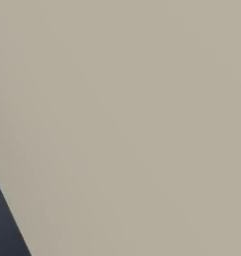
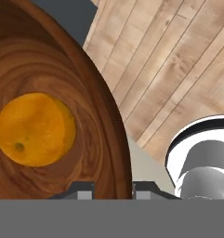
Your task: Move the mug from next to the sink to the open cabinet. Then, move the bowl with the orange to the fridge to clear the area for faucet cleaning.
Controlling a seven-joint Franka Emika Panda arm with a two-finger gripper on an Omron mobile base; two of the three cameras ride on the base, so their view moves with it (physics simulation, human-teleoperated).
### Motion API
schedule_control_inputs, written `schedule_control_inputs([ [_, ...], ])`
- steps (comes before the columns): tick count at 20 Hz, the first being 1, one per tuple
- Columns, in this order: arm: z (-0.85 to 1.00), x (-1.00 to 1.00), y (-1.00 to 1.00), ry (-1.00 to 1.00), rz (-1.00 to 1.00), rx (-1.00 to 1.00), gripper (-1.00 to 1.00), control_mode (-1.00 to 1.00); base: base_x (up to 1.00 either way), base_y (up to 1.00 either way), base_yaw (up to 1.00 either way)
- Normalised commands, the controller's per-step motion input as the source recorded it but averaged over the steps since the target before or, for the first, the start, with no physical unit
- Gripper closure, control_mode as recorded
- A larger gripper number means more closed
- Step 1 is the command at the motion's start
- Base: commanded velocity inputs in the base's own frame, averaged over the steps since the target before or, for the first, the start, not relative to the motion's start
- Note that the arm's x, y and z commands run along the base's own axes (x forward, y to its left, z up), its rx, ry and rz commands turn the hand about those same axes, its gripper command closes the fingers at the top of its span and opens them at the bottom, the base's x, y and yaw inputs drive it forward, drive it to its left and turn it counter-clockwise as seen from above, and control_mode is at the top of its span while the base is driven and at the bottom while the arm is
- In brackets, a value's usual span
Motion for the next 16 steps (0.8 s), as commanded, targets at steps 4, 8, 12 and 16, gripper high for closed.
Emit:
schedule_control_inputs([
  [4, 0.00, 0.00, 0.00, 0.00, 0.00, 0.00, 1.00, 1.00, 1.00, 0.32, -0.12],
  [8, 0.00, 0.00, 0.00, 0.00, 0.00, 0.00, 1.00, 1.00, 0.90, -0.76, 0.05],
  [12, 0.00, 0.00, 0.00, 0.00, 0.00, 0.00, 1.00, 1.00, 0.93, -0.43, 0.13],
  [16, 0.00, 0.00, 0.00, 0.00, 0.00, 0.00, 1.00, 1.00, 1.00, 1.00, -0.20],
])
